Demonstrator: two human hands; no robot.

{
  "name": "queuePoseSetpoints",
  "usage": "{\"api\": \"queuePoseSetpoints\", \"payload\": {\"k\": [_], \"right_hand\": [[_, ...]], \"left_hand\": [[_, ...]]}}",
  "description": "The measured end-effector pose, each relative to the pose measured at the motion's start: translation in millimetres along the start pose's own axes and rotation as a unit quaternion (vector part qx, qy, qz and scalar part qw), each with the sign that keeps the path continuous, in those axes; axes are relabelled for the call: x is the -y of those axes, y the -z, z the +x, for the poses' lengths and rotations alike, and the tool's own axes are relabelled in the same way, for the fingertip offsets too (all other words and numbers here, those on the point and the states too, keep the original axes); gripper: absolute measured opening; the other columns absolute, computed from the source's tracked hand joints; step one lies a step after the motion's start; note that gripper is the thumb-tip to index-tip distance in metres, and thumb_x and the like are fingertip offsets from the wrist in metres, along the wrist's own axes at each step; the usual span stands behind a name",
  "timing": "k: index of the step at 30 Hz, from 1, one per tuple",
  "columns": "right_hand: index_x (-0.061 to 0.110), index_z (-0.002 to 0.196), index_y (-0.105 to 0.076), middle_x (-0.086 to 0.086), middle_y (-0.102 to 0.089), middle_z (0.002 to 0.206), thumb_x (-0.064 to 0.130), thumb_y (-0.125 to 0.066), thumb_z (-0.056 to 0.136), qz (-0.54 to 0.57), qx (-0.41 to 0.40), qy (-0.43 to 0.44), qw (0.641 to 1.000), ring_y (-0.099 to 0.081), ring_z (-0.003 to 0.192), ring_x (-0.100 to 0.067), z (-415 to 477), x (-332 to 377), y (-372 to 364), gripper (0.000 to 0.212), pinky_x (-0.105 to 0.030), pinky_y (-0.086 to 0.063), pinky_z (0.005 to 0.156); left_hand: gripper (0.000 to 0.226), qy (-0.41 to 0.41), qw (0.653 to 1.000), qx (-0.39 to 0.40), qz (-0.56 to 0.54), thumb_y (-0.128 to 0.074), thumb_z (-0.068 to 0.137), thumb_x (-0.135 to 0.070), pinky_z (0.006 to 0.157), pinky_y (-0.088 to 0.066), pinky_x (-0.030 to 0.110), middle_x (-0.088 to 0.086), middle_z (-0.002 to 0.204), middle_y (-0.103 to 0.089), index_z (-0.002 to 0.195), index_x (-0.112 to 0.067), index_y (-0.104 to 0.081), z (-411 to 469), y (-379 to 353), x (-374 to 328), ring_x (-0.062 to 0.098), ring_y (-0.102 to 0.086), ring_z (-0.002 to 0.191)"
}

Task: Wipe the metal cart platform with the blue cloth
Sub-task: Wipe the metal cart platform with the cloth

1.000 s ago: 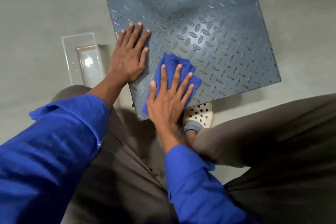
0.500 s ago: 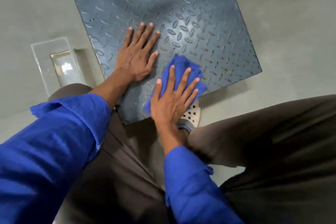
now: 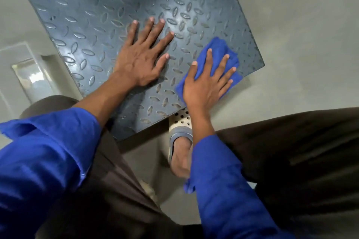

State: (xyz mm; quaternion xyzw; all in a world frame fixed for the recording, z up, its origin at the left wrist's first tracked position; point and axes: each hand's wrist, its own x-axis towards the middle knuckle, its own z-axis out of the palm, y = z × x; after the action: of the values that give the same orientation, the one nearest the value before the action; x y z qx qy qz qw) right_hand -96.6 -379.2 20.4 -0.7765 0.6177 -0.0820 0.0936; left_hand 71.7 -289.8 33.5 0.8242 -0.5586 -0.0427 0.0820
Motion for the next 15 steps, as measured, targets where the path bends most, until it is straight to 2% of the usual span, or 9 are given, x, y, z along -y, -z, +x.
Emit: {"api": "queuePoseSetpoints", "payload": {"k": [3, 5, 8, 11, 15], "right_hand": [[0.043, 0.163, -0.04, -0.002, -0.021, 0.179, 0.062, -0.045, 0.104, 0.007, -0.014, 0.046, 0.999, -0.013, 0.166, -0.037, -38.6, 9.4, -6.3, 0.062, -0.054, -0.014, 0.133], [0.046, 0.164, -0.038, 0.001, -0.02, 0.18, 0.064, -0.044, 0.103, 0.011, 0.0, 0.062, 0.998, -0.011, 0.167, -0.035, -13.1, 2.2, -4.2, 0.064, -0.052, -0.014, 0.132], [0.049, 0.166, -0.027, 0.003, -0.01, 0.181, 0.067, -0.038, 0.105, 0.006, 0.03, 0.019, 0.999, -0.003, 0.168, -0.033, 53.9, -15.3, 4.7, 0.065, -0.053, -0.008, 0.134], [0.049, 0.167, -0.024, 0.003, -0.008, 0.182, 0.067, -0.035, 0.106, 0.007, 0.025, -0.017, 1.0, -0.001, 0.168, -0.034, 105.0, -30.8, 14.2, 0.065, -0.054, -0.008, 0.135], [0.046, 0.168, -0.024, 0.001, -0.008, 0.182, 0.065, -0.034, 0.108, 0.004, 0.029, 0.002, 1.0, -0.001, 0.168, -0.035, 80.7, -27.0, 14.9, 0.064, -0.056, -0.008, 0.134]], "left_hand": [[0.068, 0.0, 1.0, -0.008, -0.004, -0.015, 0.111, -0.055, 0.134, -0.004, 0.062, 0.009, 0.182, -0.01, 0.173, -0.027, -0.021, 1.3, -0.9, -0.7, 0.032, -0.006, 0.168], [0.068, -0.001, 1.0, -0.006, -0.004, -0.016, 0.111, -0.055, 0.133, -0.004, 0.062, 0.009, 0.182, -0.01, 0.173, -0.027, -0.021, 2.2, 0.9, -1.5, 0.032, -0.005, 0.168], [0.069, -0.003, 1.0, 0.006, -0.011, -0.012, 0.111, -0.057, 0.134, -0.003, 0.062, 0.009, 0.182, -0.007, 0.173, -0.028, -0.017, 2.2, 4.4, -0.9, 0.03, -0.003, 0.169], [0.069, -0.003, 1.0, 0.006, -0.019, -0.012, 0.111, -0.059, 0.134, -0.002, 0.061, 0.007, 0.182, -0.006, 0.173, -0.029, -0.016, 1.8, 4.7, 0.4, 0.028, -0.001, 0.169], [0.069, 0.001, 1.0, 0.002, -0.025, -0.012, 0.111, -0.059, 0.134, -0.001, 0.06, 0.007, 0.182, -0.007, 0.173, -0.031, -0.016, 2.3, 5.2, 1.7, 0.028, -0.002, 0.169]]}}
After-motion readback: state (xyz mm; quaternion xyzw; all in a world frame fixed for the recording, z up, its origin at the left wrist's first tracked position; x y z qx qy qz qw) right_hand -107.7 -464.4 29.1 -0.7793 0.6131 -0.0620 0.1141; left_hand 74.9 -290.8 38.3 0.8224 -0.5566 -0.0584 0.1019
